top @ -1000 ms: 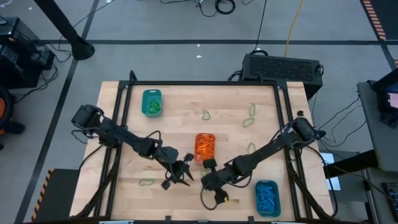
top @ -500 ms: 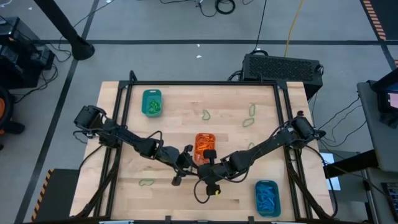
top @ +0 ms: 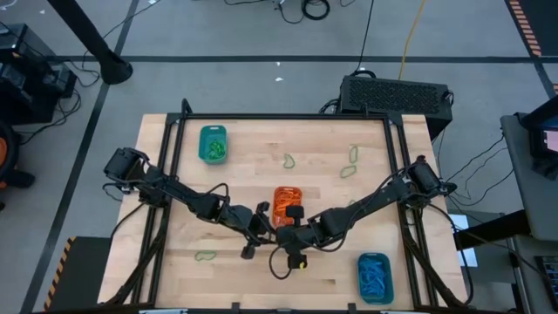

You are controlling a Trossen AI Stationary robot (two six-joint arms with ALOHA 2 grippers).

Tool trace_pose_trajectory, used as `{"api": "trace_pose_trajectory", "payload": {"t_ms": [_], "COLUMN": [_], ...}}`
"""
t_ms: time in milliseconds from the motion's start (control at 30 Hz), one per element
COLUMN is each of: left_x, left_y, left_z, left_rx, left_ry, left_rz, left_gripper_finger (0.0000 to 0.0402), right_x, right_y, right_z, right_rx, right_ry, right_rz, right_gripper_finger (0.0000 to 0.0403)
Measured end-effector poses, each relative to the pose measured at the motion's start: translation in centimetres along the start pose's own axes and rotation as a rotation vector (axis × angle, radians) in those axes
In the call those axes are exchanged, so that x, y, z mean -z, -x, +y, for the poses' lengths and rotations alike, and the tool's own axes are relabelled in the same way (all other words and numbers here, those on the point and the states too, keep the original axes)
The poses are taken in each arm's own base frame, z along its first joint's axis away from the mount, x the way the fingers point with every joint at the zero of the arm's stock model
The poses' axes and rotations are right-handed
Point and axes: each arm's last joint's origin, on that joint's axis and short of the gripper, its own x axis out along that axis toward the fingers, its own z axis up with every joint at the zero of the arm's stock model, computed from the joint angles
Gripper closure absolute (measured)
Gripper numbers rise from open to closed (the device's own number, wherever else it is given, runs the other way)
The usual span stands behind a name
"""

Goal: Sort rubber bands into baskets
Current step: Put the green rubber band into the green bin

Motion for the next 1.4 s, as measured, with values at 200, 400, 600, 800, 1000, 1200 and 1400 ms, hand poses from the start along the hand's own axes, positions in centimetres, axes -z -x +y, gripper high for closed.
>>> {"api": "trace_pose_trajectory", "payload": {"t_ms": [200,400,600,800,1000,1200,1400], "left_x": [0.3,0.4,0.4,0.4,0.3,0.4,0.9], "left_y": [0.0,0.0,0.0,0.0,0.0,0.0,0.1], "left_z": [0.1,0.1,0.2,0.2,0.2,0.2,0.9], "left_rx": [-0.035,-0.039,-0.051,-0.051,-0.05,-0.051,-0.083], "left_ry": [0.001,0.0,0.0,-0.006,-0.025,-0.027,-0.018], "left_rz": [0.024,0.043,0.038,0.038,0.038,0.044,0.1], "left_gripper_finger": [0.0272,0.0272,0.0272,0.031,0.0392,0.0396,0.0399], "right_x": [0.0,-0.1,-0.2,-0.2,-0.3,-0.2,0.0], "right_y": [0.0,0.0,-0.1,-0.1,-0.2,-0.2,0.6], "right_z": [0.0,-0.3,-0.5,-0.5,-0.8,-0.9,-1.3], "right_rx": [-0.002,0.002,0.004,0.003,0.006,0.009,0.018], "right_ry": [-0.001,-0.007,-0.012,-0.011,-0.05,-0.003,0.079], "right_rz": [-0.004,-0.004,-0.003,-0.002,-0.002,0.004,0.045], "right_gripper_finger": [0.0402,0.0402,0.0402,0.0403,0.0375,0.0314,0.0255]}}
